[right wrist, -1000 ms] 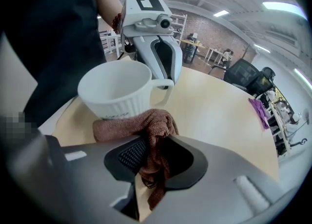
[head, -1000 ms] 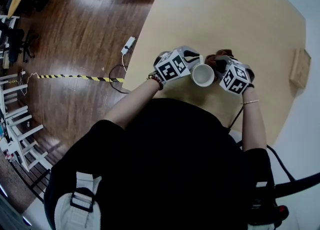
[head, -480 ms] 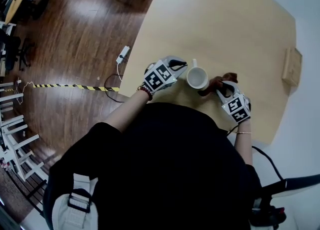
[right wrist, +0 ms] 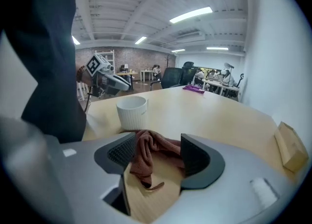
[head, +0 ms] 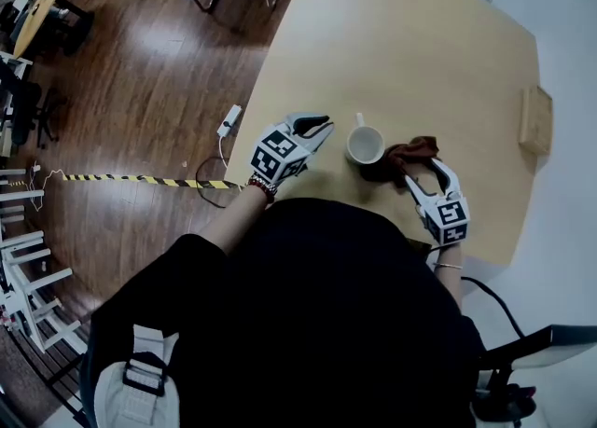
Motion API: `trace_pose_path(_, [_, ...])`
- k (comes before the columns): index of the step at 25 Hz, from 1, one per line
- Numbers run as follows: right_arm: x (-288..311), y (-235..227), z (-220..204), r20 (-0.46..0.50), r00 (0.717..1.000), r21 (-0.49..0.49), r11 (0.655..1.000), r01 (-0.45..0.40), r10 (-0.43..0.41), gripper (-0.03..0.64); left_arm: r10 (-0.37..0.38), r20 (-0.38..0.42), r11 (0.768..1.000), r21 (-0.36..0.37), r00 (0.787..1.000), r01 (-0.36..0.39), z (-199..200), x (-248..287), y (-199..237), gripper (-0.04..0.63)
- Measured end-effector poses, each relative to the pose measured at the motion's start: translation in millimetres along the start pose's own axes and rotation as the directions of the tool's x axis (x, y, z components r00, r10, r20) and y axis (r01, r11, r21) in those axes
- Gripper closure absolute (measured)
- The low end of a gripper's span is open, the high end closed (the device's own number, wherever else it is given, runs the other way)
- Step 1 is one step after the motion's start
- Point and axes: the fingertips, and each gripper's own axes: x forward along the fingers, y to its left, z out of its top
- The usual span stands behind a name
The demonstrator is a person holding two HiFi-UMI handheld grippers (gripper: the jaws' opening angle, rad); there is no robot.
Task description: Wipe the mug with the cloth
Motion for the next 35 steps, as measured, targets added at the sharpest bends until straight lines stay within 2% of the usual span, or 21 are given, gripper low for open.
trace_pose_path(4, [-17,9,38,0.184,0.982,0.081,0.997,0.014,-0.028,0.307,-0.029,0.122,0.998,-0.045,0.992,0.035,34,-11,-15,0.528])
trace_pose_path(7, [-33,12,71,0.346,0.936,0.186,0.983,0.002,-0.068,0.307,-0.047,0.2,0.998,-0.025,0.979,0.053,55,-18,-28,0.523])
trace_pose_path(9, [-39,10,85,0.4,0.911,0.231,0.973,0.007,-0.102,0.307,-0.048,0.243,0.999,-0.003,0.969,0.05,67,-23,-34,0.523])
trace_pose_path(13, [-42,11,94,0.401,0.906,0.228,0.973,0.045,-0.135,0.307,-0.035,0.286,0.999,0.038,0.958,0.025,78,-33,-37,0.55])
trace_pose_path(16, [-43,15,100,0.41,0.902,0.217,0.975,0.049,-0.136,0.307,-0.031,0.305,0.999,0.043,0.952,0.019,81,-38,-37,0.552])
trace_pose_path(23, [-47,16,111,0.446,0.884,0.227,0.973,0.038,-0.139,0.307,-0.057,0.317,0.997,0.064,0.947,0.039,88,-40,-45,0.548])
trace_pose_path(27, [-48,18,116,0.447,0.883,0.201,0.978,0.055,-0.141,0.307,-0.079,0.343,0.995,0.082,0.936,0.054,96,-43,-49,0.548])
trace_pose_path(31, [-45,23,126,0.469,0.871,0.181,0.981,0.065,-0.144,0.307,-0.086,0.331,0.995,0.075,0.94,0.065,90,-45,-50,0.545])
trace_pose_path(35, [-37,26,123,0.456,0.876,0.153,0.984,0.097,-0.157,0.307,-0.113,0.324,0.992,0.095,0.939,0.087,82,-44,-57,0.545])
